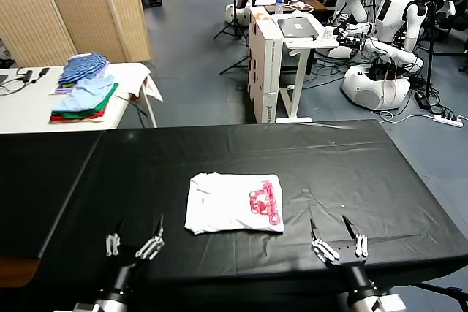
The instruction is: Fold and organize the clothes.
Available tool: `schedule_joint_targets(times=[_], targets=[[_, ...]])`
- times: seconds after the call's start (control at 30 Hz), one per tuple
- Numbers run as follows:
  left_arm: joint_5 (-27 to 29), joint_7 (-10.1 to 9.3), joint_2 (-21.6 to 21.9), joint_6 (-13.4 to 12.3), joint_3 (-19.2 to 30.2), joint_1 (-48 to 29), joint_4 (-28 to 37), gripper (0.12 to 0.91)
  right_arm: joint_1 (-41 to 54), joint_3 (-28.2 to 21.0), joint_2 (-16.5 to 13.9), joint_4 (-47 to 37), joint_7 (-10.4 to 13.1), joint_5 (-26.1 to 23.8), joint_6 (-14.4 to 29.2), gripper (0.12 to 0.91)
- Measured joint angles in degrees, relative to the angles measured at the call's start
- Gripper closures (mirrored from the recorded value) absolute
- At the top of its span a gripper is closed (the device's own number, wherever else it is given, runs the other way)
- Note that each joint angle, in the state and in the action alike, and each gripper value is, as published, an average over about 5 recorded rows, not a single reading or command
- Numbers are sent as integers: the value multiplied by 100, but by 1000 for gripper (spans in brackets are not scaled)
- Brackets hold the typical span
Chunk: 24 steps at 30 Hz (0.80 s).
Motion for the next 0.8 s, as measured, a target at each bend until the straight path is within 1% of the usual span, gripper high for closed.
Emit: schedule_joint_targets(times=[0.23, 0.5, 0.8], targets=[[106, 13, 0, -225, 25, -21, 108, 123, 17, -2, -2, -43, -7, -12, -14, 118], [197, -77, 16, -275, 17, -65, 139, 123, 67, -21, -5, -54, -25, -12, -34, 118], [342, -75, -48, -340, -15, -57, 142, 123, 67, -46, -5, -81, -33, -13, -45, 118]])
